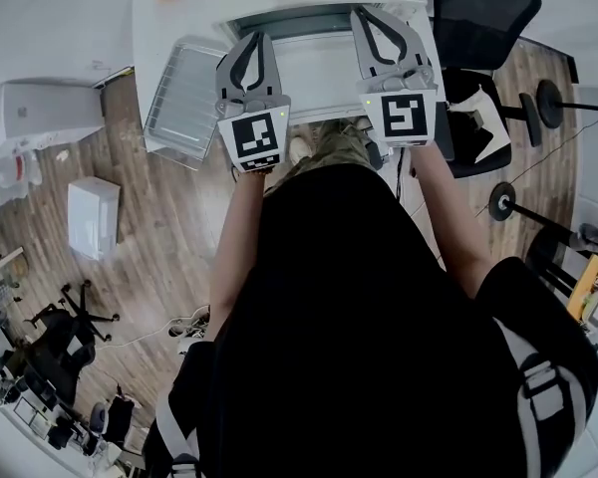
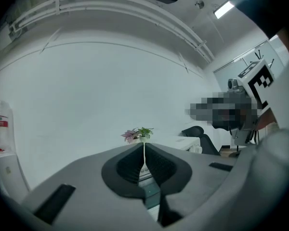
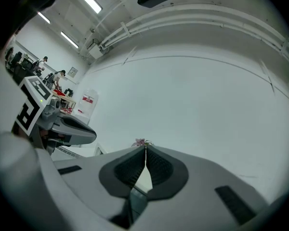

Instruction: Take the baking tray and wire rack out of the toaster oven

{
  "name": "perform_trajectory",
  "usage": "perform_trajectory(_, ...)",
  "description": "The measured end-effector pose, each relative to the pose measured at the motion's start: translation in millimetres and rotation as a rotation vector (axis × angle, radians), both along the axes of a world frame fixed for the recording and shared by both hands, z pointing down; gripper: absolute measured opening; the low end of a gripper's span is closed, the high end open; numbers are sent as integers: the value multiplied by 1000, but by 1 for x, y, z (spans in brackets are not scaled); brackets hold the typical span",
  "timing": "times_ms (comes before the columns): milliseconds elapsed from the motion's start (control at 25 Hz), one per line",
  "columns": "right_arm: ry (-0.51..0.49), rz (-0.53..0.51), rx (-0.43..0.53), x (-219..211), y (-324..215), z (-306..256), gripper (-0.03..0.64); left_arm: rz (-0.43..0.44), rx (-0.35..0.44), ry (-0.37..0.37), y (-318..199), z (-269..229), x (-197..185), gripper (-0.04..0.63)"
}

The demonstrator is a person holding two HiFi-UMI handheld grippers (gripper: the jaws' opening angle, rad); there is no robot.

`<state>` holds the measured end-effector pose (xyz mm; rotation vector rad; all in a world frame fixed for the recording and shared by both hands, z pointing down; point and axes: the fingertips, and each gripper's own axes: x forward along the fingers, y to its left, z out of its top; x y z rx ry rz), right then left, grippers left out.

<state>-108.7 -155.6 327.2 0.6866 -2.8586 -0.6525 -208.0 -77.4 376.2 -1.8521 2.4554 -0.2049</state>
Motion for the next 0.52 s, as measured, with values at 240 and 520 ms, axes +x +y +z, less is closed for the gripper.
perform_trajectory(240, 47, -7, -11, 8, 2, 14, 34, -22, -37, 19, 11, 17, 0, 31)
perform_trajectory(520, 103, -6, -4, 14, 6, 30, 34, -29, -53, 29, 25, 29, 5, 31)
